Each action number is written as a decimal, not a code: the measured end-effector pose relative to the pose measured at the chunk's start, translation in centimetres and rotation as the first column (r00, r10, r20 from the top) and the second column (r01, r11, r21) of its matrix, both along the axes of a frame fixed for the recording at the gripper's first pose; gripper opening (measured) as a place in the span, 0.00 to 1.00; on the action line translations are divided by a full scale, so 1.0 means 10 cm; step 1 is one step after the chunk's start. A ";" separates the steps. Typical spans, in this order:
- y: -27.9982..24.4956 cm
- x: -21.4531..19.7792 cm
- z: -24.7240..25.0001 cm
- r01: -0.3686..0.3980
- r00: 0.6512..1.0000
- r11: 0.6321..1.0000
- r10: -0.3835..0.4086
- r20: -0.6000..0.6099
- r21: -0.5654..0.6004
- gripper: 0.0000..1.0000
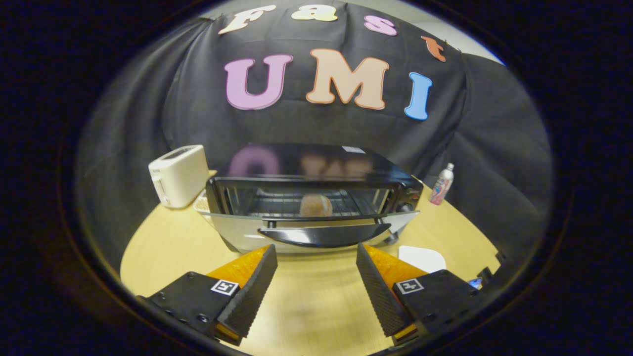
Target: Open the toaster oven, put the food inside, and close the toaster oven door.
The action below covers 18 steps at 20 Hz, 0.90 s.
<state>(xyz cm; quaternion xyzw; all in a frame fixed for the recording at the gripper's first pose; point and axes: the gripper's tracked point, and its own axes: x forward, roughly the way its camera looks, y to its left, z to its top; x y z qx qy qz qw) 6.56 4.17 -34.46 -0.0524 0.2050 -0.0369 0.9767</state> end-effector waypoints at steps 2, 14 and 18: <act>0.08 0.11 0.09 -0.033 0.999 0.999 0.031 0.040 0.038 0.99; 0.22 -0.16 1.39 -0.223 0.913 0.968 0.165 0.372 0.119 0.99; 0.06 -0.31 1.49 -0.206 0.904 0.969 0.134 0.406 0.138 0.98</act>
